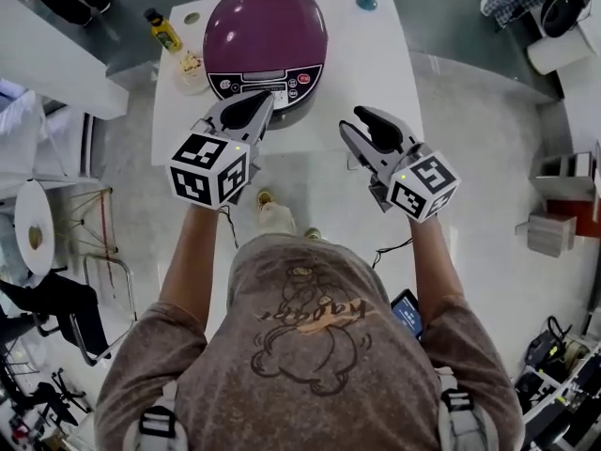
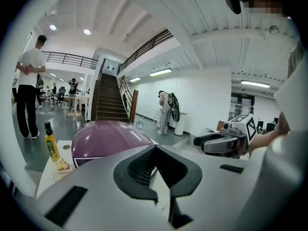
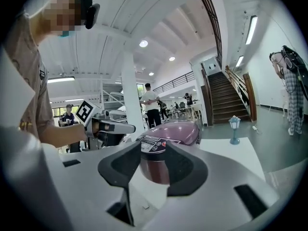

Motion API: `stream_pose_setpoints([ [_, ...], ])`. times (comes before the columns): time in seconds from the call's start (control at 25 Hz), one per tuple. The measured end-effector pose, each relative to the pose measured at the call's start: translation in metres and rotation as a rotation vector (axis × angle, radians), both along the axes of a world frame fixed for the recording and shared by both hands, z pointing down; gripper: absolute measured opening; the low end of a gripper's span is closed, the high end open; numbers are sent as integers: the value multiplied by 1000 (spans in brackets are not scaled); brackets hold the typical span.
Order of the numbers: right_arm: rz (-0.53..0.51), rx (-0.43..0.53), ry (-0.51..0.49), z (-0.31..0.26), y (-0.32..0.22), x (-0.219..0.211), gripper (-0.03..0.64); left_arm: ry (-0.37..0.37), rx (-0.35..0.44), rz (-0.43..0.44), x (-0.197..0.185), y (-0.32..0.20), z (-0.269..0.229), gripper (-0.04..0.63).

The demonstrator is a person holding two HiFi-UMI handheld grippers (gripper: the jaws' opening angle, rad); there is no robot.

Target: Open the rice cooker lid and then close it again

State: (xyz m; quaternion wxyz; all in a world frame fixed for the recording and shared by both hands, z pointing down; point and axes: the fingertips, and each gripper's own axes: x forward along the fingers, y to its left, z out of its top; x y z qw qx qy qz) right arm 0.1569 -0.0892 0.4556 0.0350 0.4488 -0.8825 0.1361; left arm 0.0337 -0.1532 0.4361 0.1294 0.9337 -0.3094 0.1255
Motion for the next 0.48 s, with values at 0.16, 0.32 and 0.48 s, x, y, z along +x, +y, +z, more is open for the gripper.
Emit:
stream_pose_setpoints([
  [0.16, -6, 20, 2, 0, 31, -1, 152, 6, 47, -29, -6, 39, -7, 20],
  [0.32, -12, 41, 13, 1, 58, -7, 146, 35, 105, -61, -19, 72, -15, 20],
  [0.48, -28, 67, 8, 1, 84, -19, 119, 62, 136, -106, -34, 102, -15, 20],
])
